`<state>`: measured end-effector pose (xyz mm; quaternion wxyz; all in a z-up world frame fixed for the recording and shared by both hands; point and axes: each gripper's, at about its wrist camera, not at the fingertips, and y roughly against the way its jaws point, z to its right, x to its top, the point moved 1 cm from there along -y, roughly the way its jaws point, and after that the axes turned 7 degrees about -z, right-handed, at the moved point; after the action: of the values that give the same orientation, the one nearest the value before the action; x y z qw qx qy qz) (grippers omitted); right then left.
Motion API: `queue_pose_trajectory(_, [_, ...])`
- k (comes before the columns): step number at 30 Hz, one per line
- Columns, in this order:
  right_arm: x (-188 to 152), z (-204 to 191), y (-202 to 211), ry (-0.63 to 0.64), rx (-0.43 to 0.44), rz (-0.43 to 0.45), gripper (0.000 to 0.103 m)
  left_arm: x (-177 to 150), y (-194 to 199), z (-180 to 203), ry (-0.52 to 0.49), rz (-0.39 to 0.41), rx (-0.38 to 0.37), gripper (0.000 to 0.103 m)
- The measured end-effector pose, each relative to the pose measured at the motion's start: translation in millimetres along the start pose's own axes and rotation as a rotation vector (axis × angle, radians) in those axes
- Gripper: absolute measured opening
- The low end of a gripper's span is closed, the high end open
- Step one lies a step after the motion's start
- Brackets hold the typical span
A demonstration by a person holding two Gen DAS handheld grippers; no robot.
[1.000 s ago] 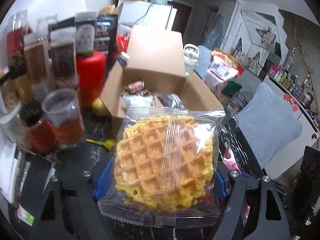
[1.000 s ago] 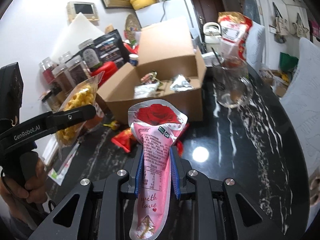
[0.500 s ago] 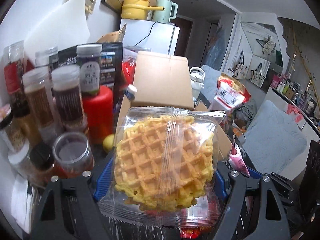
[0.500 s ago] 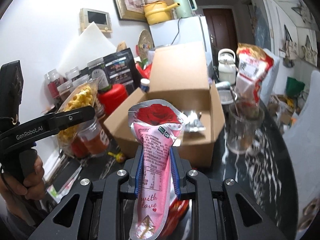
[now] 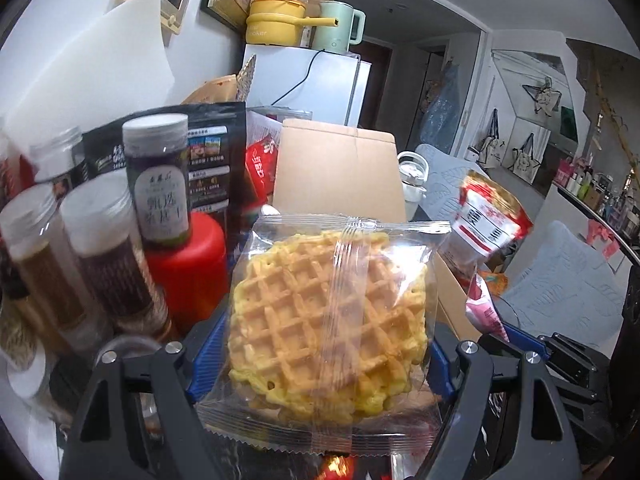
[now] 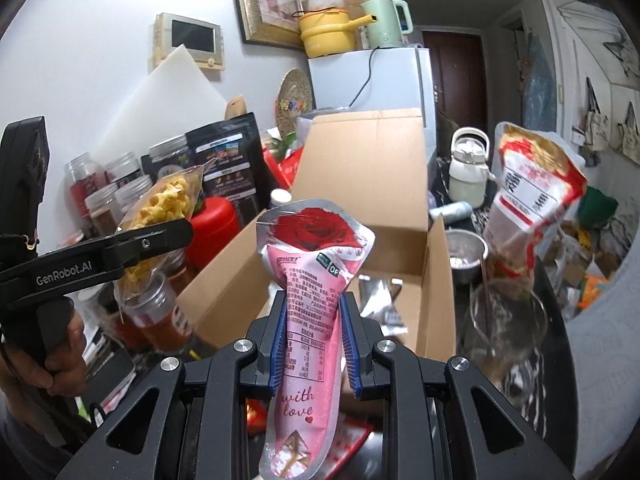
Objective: Organize snacks
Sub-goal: 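Carry the waffle and pink pouch with both grippers over the cardboard box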
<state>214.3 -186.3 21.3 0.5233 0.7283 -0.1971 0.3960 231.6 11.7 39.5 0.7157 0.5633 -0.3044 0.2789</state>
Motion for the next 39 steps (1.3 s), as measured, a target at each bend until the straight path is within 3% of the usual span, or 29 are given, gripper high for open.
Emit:
queue_pose_trajectory(13, [59.7,25.1,-52.3,-0.002,-0.009,-0.027,0.025,49.5,-51.0,-1.1,-0.043,0.002,0.070,0.081])
queue_pose_trajectory(24, [64.5,31.4,-104.7,-0.033,-0.026,-0.149,0.025,45.6,-112.0,0.2,-0.073,-0.147,0.123,0.081])
queue_pose_trajectory(39, [41.1,43.9,-134.0,-0.066,-0.054,-0.281,0.027,26.9,-153.4,9.9,-0.100,-0.362,0.147,0.081])
